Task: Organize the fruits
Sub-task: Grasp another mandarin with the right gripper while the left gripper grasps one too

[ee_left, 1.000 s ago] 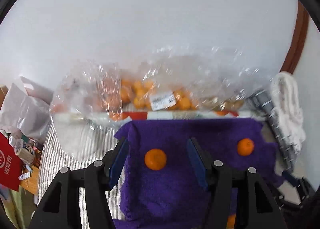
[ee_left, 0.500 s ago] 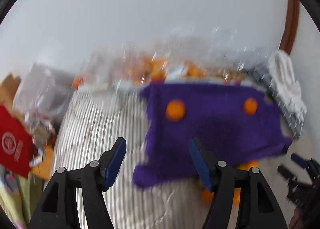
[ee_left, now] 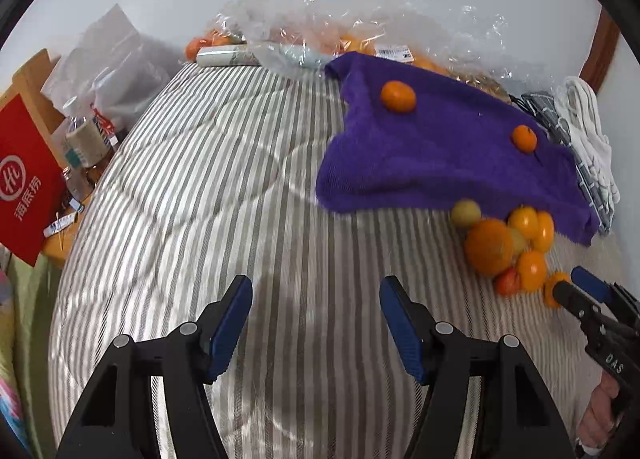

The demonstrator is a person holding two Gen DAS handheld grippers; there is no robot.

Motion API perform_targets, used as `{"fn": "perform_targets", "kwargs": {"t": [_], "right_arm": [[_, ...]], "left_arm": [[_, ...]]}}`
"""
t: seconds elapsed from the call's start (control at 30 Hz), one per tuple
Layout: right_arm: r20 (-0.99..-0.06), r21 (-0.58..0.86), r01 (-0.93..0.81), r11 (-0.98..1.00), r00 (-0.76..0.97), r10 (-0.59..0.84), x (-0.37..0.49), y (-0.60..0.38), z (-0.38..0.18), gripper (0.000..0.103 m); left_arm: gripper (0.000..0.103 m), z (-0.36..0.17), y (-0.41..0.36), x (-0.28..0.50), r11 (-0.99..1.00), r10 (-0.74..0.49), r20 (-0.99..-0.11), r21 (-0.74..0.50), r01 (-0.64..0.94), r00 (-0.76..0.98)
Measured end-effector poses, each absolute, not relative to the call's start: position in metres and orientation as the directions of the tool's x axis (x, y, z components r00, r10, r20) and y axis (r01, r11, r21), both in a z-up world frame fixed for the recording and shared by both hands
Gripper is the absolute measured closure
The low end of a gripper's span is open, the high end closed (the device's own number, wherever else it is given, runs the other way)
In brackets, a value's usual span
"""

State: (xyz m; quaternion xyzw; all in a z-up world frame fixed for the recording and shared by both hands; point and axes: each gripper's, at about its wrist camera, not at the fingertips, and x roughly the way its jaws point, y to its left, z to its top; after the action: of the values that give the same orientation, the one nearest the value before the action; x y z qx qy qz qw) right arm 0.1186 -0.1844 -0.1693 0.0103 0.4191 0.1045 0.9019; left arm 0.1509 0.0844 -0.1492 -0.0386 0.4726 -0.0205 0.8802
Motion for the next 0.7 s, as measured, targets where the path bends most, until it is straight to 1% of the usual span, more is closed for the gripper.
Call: {"fn": "perform_targets", "kwargs": {"t": [0.1, 0.17, 0.2, 0.23, 0.27, 0.33, 0.4, 0.53, 0.57, 0.6, 0.63, 0.7], "right_arm": [[-0.754, 0.113, -0.18, 0.977, 0.625, 0.202, 0.116, -0.185, -0.179, 0.052], [-0.753, 0.115, -0.183, 0.976, 0.624, 0.206, 0.117, -0.184, -0.182, 0.056], [-0.743, 0.102, -0.189, 0.977, 0.638, 0.201, 0.114, -0.182, -0.182, 0.061], [-0.743, 0.101, -0.203, 0.974, 0.636, 0.209, 0.114, -0.18, -0.182, 0.069], [-0.741, 0.099, -0.211, 0.972, 0.636, 0.214, 0.114, -0.18, -0.181, 0.071], [-0.738, 0.062, -0.205, 0.977, 0.649, 0.183, 0.112, -0.18, -0.18, 0.071], [-0.733, 0.039, -0.196, 0.98, 0.661, 0.161, 0.11, -0.185, -0.179, 0.071], [-0.722, -0.004, -0.142, 0.99, 0.685, 0.095, 0.107, -0.203, -0.176, 0.071], [-0.719, -0.017, -0.134, 0.991, 0.69, 0.081, 0.107, -0.208, -0.175, 0.071], [-0.716, -0.028, -0.123, 0.992, 0.695, 0.066, 0.106, -0.212, -0.175, 0.071], [-0.713, -0.031, -0.118, 0.993, 0.699, 0.06, 0.106, -0.216, -0.175, 0.071], [-0.705, -0.031, -0.106, 0.994, 0.707, 0.053, 0.104, -0.225, -0.175, 0.071]], "left_arm": [[0.039, -0.157, 0.083, 0.141, 0.996, -0.068, -0.82, -0.089, -0.009, 0.568], [0.039, -0.158, 0.08, 0.134, 0.998, -0.052, -0.805, -0.069, -0.006, 0.591], [0.039, -0.159, 0.079, 0.132, 0.998, -0.048, -0.804, -0.062, -0.003, 0.593], [0.039, -0.16, 0.077, 0.129, 0.999, -0.042, -0.798, -0.052, 0.001, 0.601], [0.039, -0.16, 0.075, 0.128, 0.999, -0.036, -0.797, -0.043, 0.003, 0.603], [0.037, -0.161, 0.072, 0.125, 1.0, -0.016, -0.792, -0.01, 0.014, 0.61], [0.028, -0.162, 0.071, 0.122, 1.0, -0.018, -0.793, -0.002, 0.027, 0.608], [0.028, -0.159, 0.071, 0.123, 1.0, -0.015, -0.803, -0.021, -0.003, 0.596], [0.03, -0.158, 0.069, 0.124, 1.0, -0.023, -0.809, -0.031, -0.003, 0.587], [0.032, -0.157, 0.066, 0.125, 0.998, -0.051, -0.811, -0.053, 0.014, 0.583], [0.033, -0.152, 0.058, 0.126, 0.994, -0.106, -0.803, -0.083, 0.065, 0.587], [0.033, -0.143, 0.043, 0.127, 0.99, -0.129, -0.781, -0.068, 0.123, 0.611]]}}
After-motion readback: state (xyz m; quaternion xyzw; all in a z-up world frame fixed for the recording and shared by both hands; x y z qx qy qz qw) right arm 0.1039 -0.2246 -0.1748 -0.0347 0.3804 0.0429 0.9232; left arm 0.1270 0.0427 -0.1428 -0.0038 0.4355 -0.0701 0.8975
